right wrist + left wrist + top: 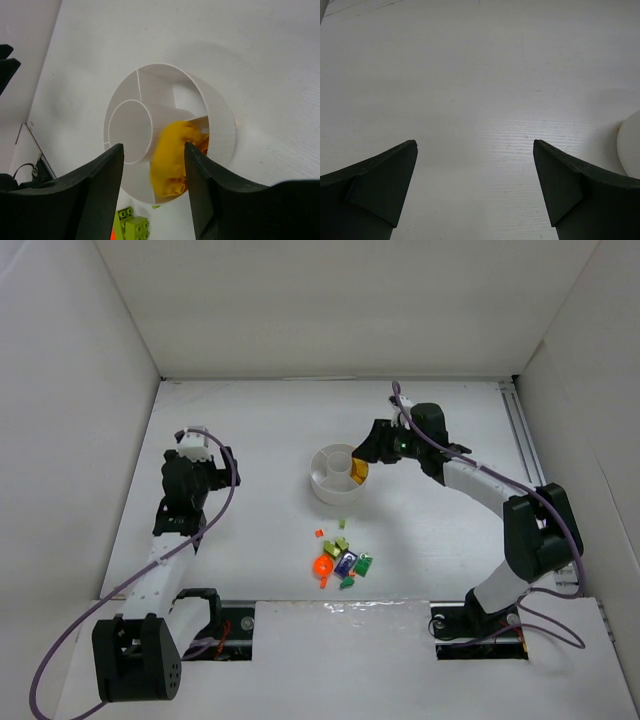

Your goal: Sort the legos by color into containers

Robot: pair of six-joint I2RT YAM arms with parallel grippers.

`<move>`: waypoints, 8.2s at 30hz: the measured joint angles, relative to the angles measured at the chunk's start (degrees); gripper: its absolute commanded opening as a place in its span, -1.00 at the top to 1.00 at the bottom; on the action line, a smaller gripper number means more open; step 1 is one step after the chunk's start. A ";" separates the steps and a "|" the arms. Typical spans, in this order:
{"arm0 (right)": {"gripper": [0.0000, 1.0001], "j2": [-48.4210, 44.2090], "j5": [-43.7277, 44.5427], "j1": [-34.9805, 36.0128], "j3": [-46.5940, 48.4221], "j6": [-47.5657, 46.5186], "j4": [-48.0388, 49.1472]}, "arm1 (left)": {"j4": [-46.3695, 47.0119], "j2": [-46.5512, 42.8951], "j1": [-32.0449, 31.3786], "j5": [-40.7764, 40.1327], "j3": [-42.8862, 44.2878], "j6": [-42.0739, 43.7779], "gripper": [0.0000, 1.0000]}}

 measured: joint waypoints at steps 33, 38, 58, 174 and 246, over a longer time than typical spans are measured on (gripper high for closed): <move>-0.54 -20.63 4.31 -12.63 10.93 -32.04 -32.33 | -36.92 -11.93 -4.02 36.28 3.61 59.60 -0.84; -0.51 -22.62 5.16 -14.64 10.91 -34.40 -35.69 | -37.68 -20.39 -4.02 40.83 -3.85 73.05 -0.57; -0.51 -25.20 3.61 -17.92 6.93 -37.48 -40.19 | -43.60 6.80 -13.38 47.34 13.60 75.45 -0.41; -0.34 -20.46 -15.32 -31.50 -4.59 -40.52 -33.81 | -13.97 16.74 -37.22 32.98 1.81 -9.25 0.17; -0.32 -18.60 -13.25 -24.52 -4.48 -32.68 -26.73 | -17.25 17.75 -32.15 -2.38 24.76 3.85 1.00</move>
